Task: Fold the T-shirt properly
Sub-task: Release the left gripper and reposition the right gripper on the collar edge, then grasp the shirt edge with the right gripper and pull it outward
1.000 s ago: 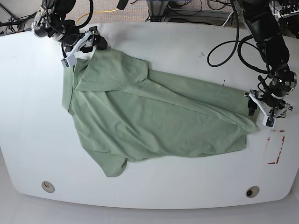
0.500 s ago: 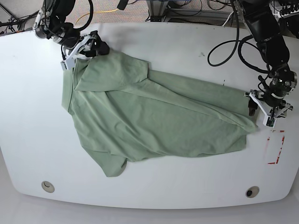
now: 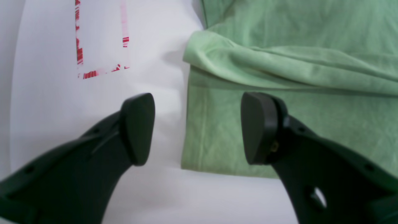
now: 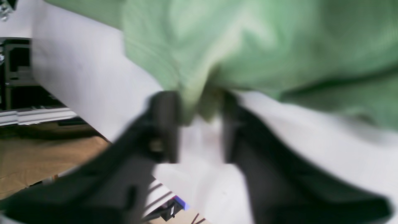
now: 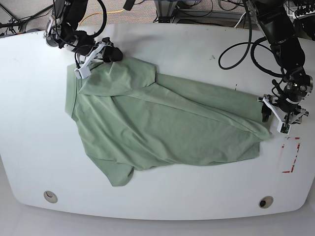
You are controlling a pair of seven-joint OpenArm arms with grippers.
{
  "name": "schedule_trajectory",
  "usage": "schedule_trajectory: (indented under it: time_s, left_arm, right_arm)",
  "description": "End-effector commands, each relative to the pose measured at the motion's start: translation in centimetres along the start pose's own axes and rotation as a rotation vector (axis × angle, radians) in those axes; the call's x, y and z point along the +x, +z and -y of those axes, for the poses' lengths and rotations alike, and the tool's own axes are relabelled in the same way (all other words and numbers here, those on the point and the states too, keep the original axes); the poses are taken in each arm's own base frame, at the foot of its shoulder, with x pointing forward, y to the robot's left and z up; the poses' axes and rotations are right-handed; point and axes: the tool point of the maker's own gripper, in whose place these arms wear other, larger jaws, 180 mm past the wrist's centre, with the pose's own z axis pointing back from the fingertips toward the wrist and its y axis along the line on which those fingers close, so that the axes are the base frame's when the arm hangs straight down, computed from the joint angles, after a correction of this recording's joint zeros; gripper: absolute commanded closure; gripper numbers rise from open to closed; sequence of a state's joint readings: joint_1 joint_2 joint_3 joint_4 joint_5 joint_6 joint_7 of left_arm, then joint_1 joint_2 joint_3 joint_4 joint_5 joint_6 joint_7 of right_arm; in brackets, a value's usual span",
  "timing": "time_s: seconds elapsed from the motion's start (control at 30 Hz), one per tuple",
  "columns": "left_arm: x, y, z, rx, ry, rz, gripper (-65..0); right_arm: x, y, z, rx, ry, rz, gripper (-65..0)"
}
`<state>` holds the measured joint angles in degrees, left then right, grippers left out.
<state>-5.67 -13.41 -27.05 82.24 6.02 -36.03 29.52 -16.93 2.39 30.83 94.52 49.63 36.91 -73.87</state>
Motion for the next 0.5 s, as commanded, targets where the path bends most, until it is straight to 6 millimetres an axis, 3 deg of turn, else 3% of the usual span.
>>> schedule_trajectory:
  time_s: [0.0, 0.23, 0.4, 0.47]
  left_arm:
    - [1.9, 0.4, -1.1, 0.024, -0.008, 0.056, -39.7]
    - [1.2, 0.4, -0.9, 0.018, -0.009, 0.043, -39.7]
    - [1.0, 0.4, -0.7, 0.014, -0.011, 0.039, -39.7]
    - [1.0, 0.4, -0.7, 0.015, -0.012, 0.038, -39.7]
  right_arm:
    - [1.4, 0.3, -0.2, 0.006, 0.017, 0.034, 0.0]
    - [2.9, 1.0, -0.9, -0.002, 0.078, 0.068, 0.0]
    - [5.7, 2.4, -3.8, 0.062, 0.185, 0.168, 0.0]
    - [6.3, 2.6, -3.9, 0.066, 0.200, 0.180, 0.0]
